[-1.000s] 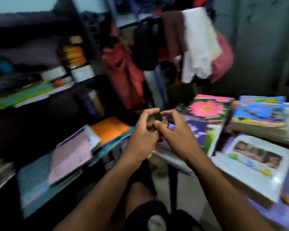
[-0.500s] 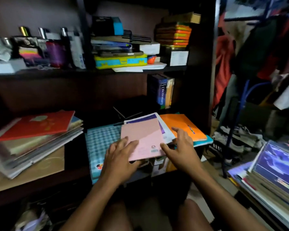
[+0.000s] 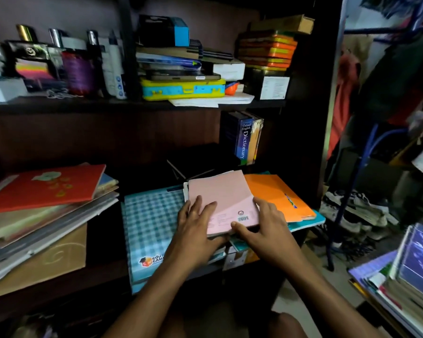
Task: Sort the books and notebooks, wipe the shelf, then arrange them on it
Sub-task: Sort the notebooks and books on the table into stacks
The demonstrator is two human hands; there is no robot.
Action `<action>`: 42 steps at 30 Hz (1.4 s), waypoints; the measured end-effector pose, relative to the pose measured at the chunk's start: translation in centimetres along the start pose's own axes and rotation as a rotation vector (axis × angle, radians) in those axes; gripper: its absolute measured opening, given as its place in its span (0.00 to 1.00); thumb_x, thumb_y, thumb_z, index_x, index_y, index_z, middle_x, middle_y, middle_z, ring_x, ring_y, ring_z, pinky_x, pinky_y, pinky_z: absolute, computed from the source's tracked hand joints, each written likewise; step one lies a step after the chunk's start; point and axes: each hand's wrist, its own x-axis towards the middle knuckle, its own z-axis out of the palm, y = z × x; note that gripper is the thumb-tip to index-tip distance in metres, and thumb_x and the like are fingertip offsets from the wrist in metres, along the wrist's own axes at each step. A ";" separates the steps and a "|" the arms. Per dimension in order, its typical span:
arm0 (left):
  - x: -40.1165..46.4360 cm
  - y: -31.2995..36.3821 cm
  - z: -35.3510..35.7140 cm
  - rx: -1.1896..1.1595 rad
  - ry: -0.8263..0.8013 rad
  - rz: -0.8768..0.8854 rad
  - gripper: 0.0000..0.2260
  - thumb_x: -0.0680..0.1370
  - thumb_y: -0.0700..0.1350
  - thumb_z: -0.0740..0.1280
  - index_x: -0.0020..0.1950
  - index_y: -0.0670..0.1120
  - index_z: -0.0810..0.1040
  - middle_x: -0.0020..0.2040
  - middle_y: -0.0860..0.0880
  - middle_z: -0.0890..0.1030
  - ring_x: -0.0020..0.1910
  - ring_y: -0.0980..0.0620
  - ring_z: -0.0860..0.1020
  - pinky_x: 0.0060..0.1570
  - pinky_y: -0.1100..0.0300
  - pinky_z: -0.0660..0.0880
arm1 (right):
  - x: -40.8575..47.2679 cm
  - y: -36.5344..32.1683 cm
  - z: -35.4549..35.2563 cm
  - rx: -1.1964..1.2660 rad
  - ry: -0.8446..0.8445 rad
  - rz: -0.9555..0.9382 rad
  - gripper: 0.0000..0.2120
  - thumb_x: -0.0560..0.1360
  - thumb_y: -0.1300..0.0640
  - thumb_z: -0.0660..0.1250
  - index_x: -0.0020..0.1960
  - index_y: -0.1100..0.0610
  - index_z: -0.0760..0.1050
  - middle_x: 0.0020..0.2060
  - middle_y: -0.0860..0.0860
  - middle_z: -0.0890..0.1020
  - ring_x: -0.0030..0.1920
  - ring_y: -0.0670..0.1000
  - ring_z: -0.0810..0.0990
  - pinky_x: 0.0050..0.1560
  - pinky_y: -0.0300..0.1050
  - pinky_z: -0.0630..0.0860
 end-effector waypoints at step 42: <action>13.4 -10.4 -3.6 -0.140 0.084 -0.047 0.26 0.82 0.42 0.63 0.80 0.52 0.64 0.84 0.52 0.41 0.82 0.47 0.51 0.78 0.48 0.59 | 18.2 -5.6 5.7 -0.362 -0.214 -0.226 0.36 0.82 0.45 0.59 0.82 0.42 0.41 0.82 0.50 0.54 0.81 0.53 0.51 0.77 0.60 0.52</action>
